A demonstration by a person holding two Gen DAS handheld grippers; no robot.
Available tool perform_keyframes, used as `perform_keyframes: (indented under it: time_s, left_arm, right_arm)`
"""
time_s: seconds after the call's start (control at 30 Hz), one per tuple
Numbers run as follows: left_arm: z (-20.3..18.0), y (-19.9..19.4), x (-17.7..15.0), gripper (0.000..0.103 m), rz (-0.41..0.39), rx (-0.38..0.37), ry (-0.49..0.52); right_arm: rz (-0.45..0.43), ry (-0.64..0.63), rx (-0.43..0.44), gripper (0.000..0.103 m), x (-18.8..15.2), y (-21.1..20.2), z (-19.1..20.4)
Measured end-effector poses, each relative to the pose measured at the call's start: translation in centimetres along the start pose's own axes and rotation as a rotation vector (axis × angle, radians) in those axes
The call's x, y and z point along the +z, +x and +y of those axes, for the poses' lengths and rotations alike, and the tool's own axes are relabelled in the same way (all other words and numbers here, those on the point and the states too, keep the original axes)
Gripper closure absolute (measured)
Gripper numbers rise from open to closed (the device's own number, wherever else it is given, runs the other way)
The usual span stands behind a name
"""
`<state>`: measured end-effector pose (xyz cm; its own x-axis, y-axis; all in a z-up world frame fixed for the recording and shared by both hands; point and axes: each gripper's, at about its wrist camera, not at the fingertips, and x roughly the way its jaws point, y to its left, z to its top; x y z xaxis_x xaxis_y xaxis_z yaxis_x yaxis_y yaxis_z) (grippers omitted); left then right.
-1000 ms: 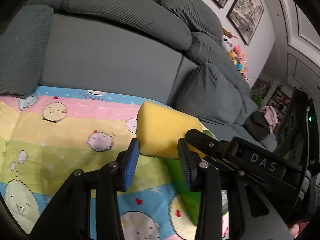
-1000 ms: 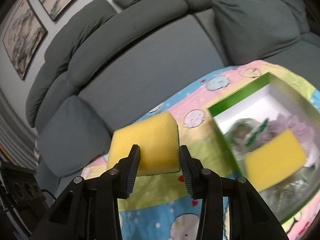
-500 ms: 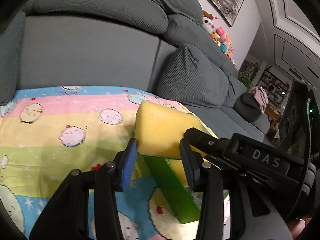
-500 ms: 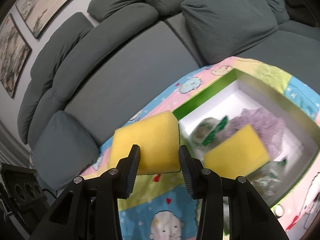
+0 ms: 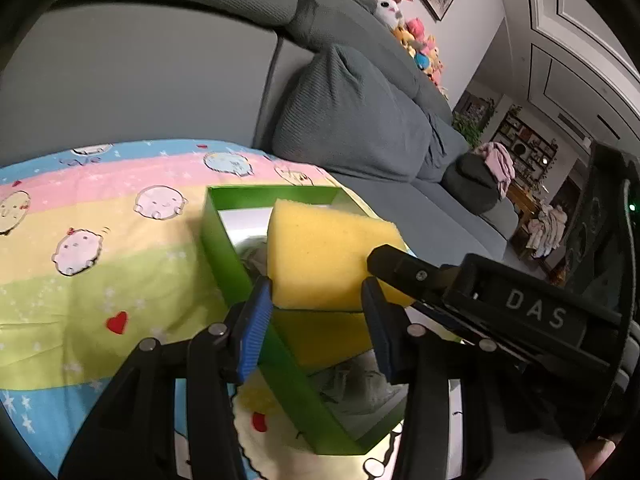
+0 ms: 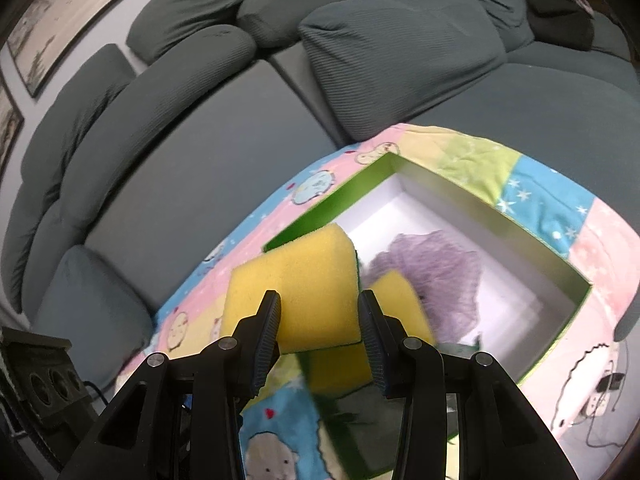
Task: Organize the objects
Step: 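Lower the yellow sponge into the box beside the other sponge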
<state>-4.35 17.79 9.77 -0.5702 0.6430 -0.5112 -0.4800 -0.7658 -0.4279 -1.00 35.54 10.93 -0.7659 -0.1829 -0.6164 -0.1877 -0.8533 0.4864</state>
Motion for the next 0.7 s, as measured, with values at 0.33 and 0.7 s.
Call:
perform_keyframes:
  time_s: [0.33, 0.7]
  left_arm:
    - [-1.2, 2.4, -0.9, 0.059, 0.073, -0.056, -0.019]
    - [-1.5, 4.2, -2.1, 0.059, 0.153, -0.083, -0.034]
  right_arm:
    - [-0.016, 0.007, -0.085, 0.059, 0.6, -0.4, -1.6]
    - [-0.001, 0.037, -0.144, 0.059, 0.8, 0.0, -3.3]
